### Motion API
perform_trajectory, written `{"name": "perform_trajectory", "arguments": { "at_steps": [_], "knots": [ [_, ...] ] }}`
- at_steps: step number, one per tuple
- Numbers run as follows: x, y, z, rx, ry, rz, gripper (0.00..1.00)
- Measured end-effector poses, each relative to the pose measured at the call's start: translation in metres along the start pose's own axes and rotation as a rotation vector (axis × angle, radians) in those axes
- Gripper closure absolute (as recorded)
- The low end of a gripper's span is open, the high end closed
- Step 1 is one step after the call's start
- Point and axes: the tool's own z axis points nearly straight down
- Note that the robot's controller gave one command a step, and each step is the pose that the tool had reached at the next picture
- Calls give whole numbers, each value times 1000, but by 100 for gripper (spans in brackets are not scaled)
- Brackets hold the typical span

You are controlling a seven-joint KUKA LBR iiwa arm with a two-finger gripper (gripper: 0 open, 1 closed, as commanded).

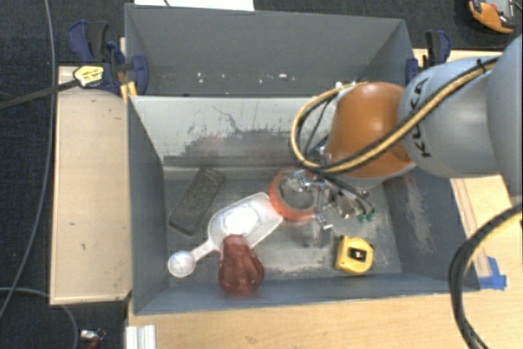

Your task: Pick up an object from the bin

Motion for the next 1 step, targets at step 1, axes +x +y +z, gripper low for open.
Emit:
{"name": "perform_trajectory", "arguments": {
  "at_steps": [1],
  "knots": [
    [-7,-13,-3,2,-7,30,0]
  ]
}}
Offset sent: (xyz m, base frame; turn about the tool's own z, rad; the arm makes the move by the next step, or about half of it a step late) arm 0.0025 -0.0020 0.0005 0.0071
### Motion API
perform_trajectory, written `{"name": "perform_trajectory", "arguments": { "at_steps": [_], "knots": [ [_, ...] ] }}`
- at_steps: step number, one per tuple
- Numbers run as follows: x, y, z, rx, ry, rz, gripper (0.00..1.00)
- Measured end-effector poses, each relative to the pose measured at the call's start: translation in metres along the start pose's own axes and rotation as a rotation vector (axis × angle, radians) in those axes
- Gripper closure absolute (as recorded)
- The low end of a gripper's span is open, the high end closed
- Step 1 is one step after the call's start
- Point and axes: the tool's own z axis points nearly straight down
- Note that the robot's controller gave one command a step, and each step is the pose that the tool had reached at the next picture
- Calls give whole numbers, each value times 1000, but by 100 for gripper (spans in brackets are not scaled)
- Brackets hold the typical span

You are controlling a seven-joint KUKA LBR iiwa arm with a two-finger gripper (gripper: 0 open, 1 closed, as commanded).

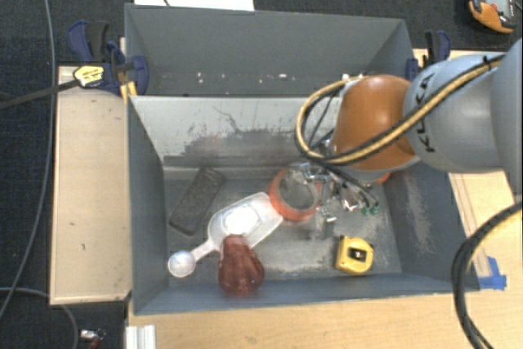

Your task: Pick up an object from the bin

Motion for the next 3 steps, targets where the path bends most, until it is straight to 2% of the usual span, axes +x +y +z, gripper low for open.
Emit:
{"name": "perform_trajectory", "arguments": {
  "at_steps": [1,2,3],
  "knots": [
    [5,10,1,-2,4,-16,100],
    [5,10,1,-2,4,-15,100],
    [8,10,-27,-5,13,-12,100]
  ]
}}
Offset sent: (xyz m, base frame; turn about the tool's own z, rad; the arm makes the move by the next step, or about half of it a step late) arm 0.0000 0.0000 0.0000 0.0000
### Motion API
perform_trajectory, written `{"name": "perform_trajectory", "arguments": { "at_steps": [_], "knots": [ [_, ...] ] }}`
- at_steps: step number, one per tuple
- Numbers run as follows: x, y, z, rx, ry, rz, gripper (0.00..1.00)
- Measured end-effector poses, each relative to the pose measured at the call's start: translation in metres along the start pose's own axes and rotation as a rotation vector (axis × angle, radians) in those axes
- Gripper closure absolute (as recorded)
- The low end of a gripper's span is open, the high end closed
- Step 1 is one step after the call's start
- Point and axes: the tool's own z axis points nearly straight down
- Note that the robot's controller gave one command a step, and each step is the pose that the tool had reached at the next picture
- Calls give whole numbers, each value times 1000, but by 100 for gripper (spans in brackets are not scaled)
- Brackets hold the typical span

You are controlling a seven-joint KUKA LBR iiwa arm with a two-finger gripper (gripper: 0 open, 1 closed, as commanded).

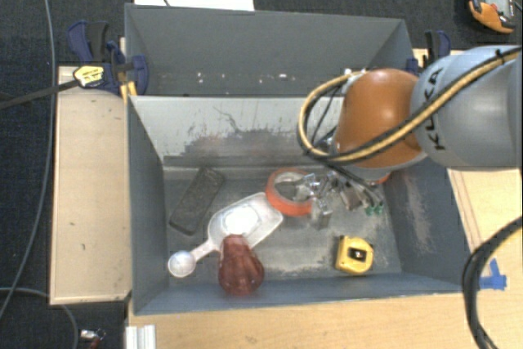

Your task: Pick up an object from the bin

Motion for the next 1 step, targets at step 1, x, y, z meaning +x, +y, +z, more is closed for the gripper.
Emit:
{"name": "perform_trajectory", "arguments": {
  "at_steps": [1],
  "knots": [
    [-3,-1,-34,3,-10,1,100]
  ]
}}
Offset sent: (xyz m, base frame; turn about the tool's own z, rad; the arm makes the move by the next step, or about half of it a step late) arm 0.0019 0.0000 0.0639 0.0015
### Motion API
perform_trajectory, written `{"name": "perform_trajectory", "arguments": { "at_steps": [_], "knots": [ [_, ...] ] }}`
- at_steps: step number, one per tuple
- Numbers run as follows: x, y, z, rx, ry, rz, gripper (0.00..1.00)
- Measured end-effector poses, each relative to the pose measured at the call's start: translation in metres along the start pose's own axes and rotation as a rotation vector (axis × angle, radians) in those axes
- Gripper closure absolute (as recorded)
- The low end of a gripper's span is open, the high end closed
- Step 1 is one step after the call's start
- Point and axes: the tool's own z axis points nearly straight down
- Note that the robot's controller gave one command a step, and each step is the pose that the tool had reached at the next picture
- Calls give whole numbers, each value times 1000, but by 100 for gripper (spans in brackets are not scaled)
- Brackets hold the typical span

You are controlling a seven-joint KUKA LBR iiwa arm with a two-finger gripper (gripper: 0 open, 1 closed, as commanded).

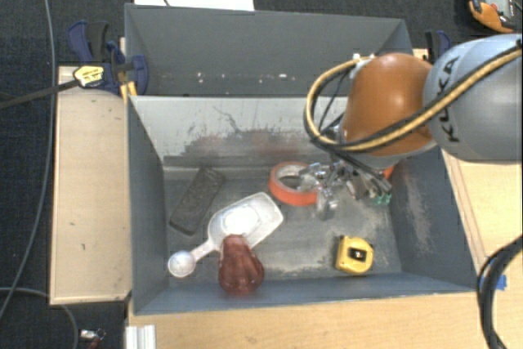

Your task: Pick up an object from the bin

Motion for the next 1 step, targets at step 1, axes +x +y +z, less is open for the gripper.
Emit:
{"name": "perform_trajectory", "arguments": {
  "at_steps": [1],
  "knots": [
    [0,0,-15,0,0,3,100]
  ]
}}
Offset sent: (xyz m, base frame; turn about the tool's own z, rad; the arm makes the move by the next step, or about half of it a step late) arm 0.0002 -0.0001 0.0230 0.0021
